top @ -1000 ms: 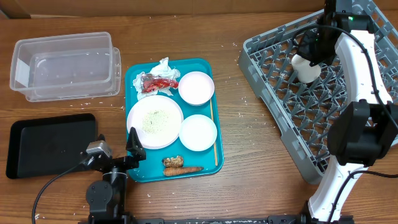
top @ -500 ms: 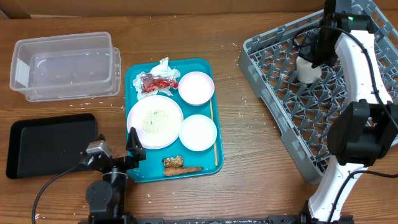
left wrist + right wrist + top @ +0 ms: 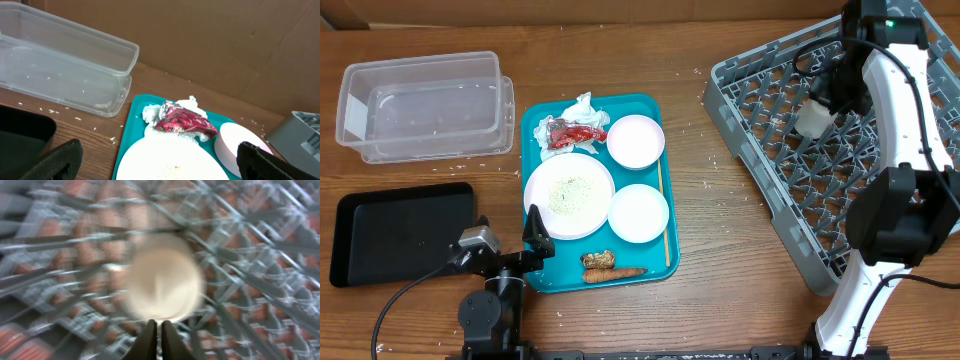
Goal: Sort waste into correct bins and load items into the dishwasher
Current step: 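Lower the cup into the rack and open the right gripper, then raise the right gripper out of the rack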
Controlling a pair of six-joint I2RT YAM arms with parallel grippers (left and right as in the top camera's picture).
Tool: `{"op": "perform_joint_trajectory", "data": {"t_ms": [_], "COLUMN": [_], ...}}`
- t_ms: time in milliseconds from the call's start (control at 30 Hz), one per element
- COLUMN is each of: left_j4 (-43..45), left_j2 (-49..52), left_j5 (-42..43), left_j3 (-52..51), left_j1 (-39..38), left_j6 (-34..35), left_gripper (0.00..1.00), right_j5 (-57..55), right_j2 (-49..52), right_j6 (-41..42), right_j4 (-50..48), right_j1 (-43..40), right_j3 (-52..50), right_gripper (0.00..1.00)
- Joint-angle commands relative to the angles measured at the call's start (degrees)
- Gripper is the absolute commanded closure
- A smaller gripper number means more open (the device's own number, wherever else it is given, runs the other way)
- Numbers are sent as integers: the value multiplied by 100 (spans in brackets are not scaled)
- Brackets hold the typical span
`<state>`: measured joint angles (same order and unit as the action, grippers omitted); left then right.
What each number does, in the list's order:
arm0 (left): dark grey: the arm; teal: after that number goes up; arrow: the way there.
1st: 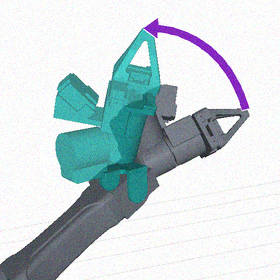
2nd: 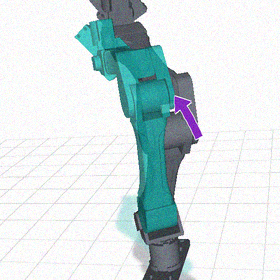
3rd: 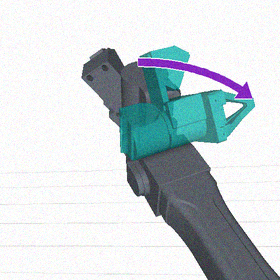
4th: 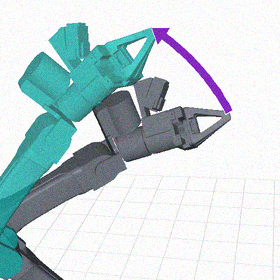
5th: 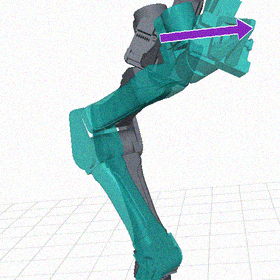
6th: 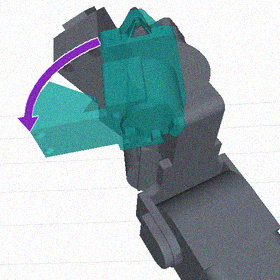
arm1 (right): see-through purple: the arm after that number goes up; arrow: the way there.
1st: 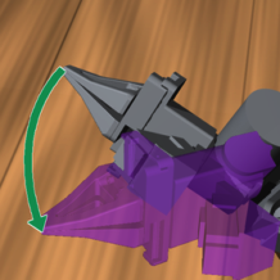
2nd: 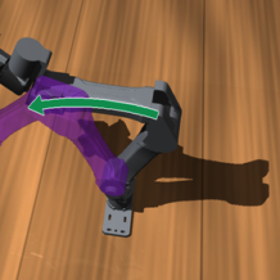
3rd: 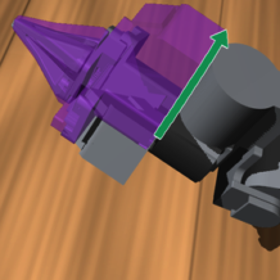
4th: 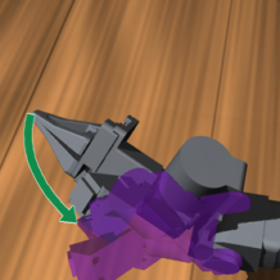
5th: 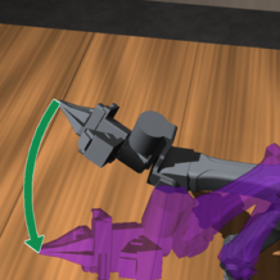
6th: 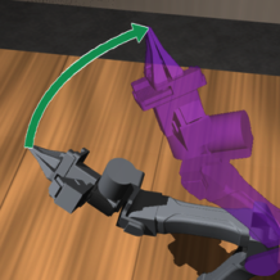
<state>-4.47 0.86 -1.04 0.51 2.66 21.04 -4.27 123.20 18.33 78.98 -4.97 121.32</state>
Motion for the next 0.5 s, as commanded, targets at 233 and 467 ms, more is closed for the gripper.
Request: {"op": "perform_joint_trajectory", "data": {"t_ms": [233, 467], "left_j4": [15, 15], "left_j2": [-55, -55], "left_j5": [50, 48], "left_j3": [-24, -24], "left_j1": [-4, -4], "left_j6": [81, 81], "left_gripper": [0, 0], "right_j5": [2319, 1388], "right_j2": [-356, -354], "right_j6": [-2841, -2752], "right_j4": [238, -361], "right_j1": [925, 1574], "right_j3": [216, -960], "right_gripper": [32, 31]}}
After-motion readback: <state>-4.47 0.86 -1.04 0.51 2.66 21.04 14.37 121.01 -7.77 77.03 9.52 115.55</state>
